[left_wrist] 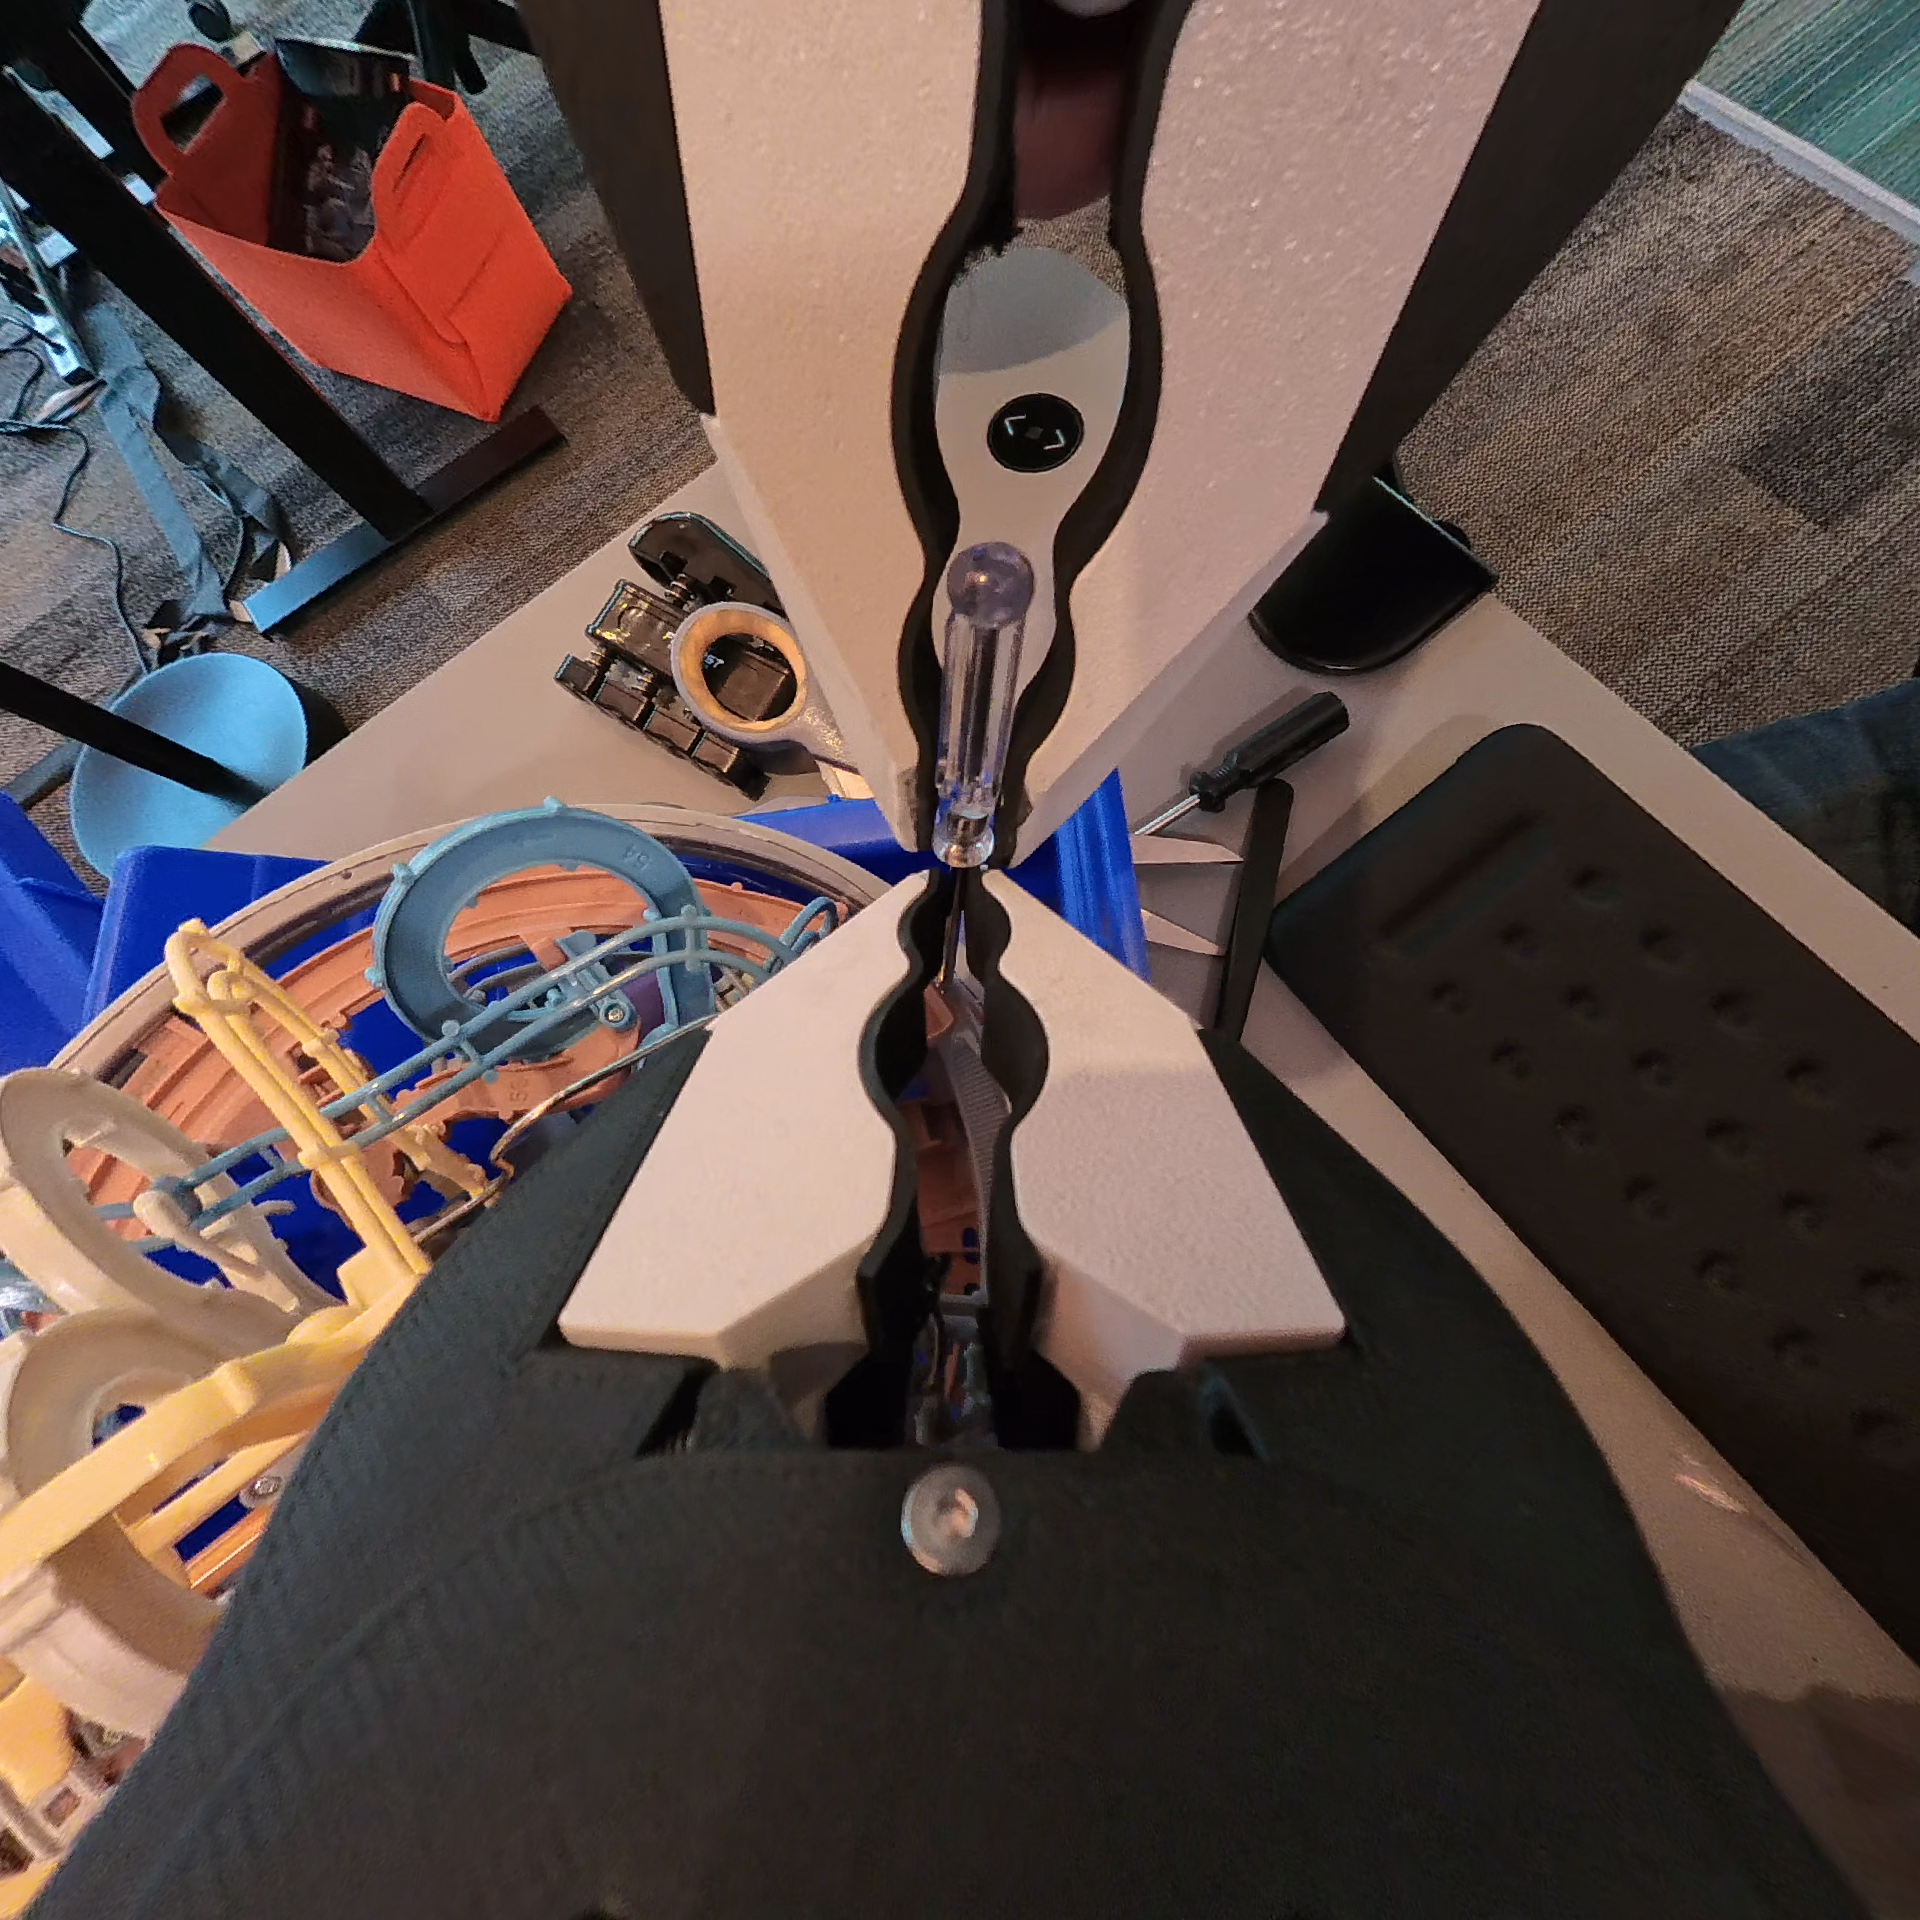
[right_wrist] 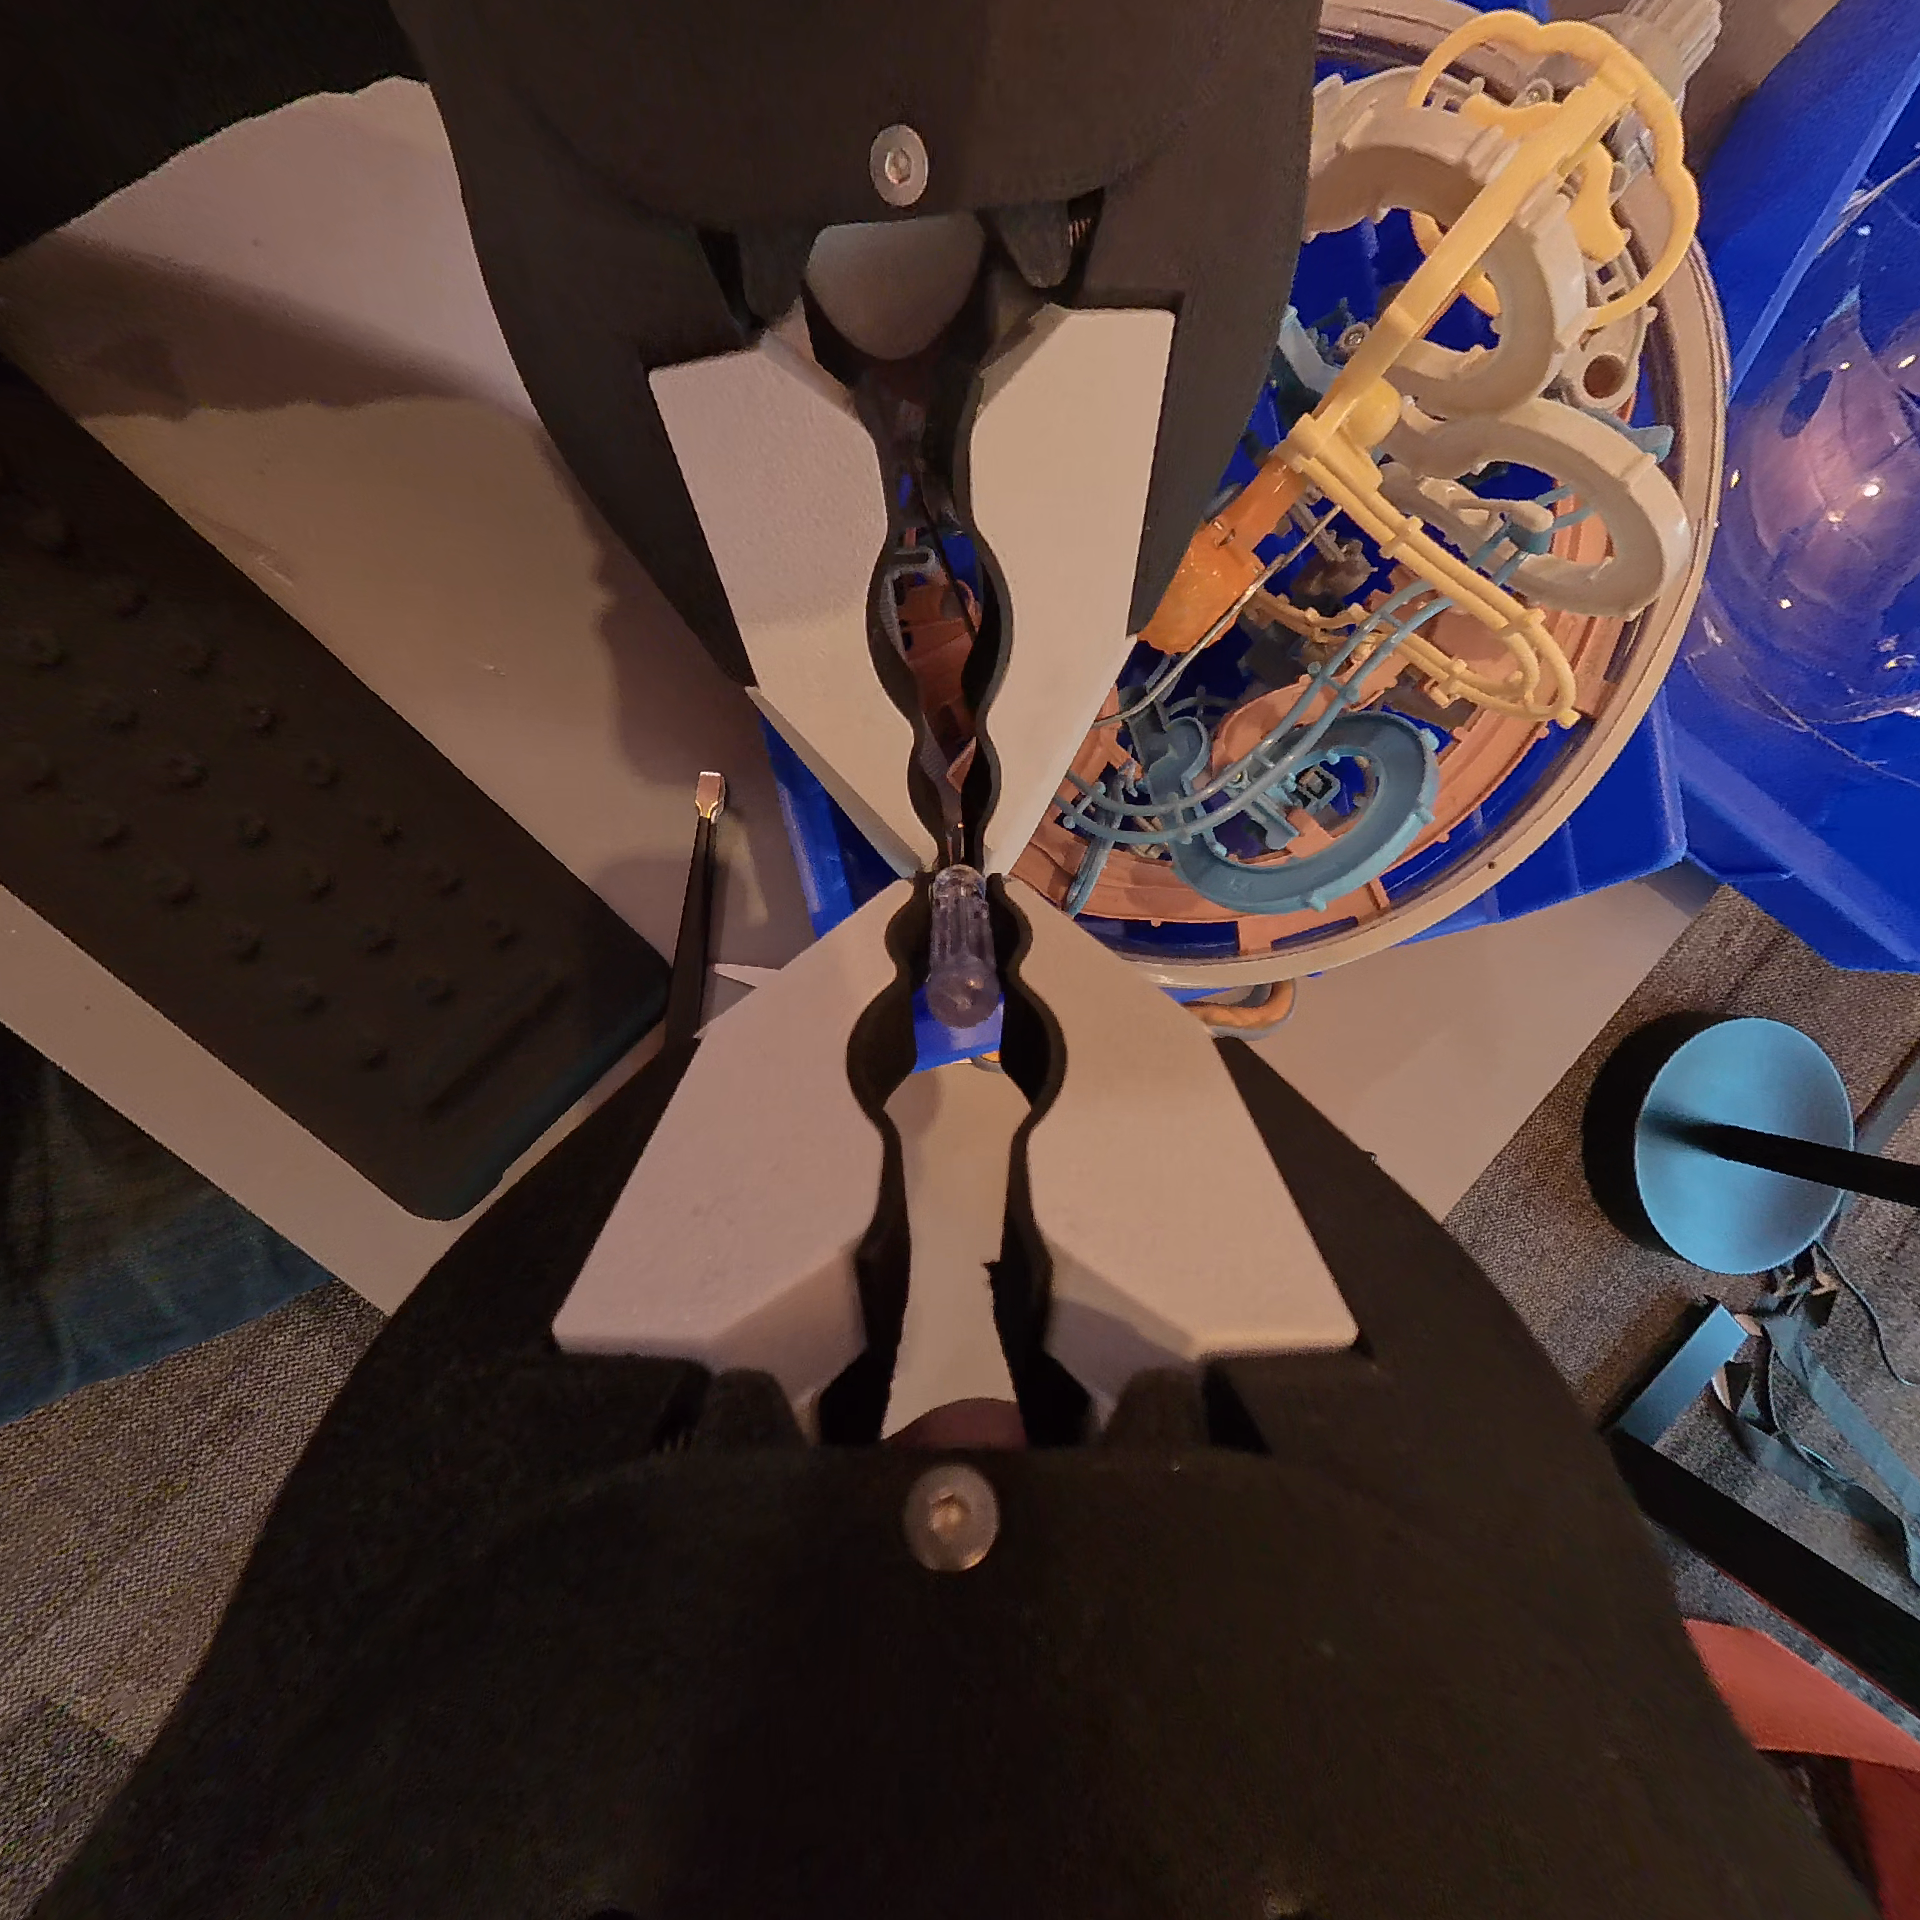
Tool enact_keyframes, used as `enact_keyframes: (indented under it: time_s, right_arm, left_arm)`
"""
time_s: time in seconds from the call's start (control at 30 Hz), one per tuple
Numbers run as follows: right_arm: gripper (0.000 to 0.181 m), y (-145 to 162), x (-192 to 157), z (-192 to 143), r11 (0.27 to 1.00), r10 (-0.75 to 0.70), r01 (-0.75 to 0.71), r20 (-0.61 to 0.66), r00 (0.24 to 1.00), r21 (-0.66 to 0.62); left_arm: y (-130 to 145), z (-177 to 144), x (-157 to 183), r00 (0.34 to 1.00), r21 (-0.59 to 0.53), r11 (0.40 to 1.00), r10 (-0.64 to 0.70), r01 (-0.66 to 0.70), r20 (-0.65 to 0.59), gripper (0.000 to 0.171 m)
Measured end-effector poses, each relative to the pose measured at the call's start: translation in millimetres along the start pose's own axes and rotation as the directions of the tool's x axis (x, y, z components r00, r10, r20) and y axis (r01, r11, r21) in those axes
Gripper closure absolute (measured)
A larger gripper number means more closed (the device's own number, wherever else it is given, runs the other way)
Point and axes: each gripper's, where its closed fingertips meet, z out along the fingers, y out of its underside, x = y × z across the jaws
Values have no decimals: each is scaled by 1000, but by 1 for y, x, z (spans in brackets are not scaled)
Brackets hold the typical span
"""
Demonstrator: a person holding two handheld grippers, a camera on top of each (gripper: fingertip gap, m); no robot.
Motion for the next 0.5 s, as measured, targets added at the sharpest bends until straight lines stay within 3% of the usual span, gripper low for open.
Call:
enact_keyframes:
  time_s: [0.23,0.5]
  right_arm:
    - [161,-1,2,-9,998,62,-61,-31,998,34]
    - [173,-6,-1,-14,988,110,-107,-19,994,112]
  left_arm:
    - [2,-1,0,1000,15,1000,-4,4,-9,171]
    - [4,-3,3,1000,16,1000,6,-5,-25,171]
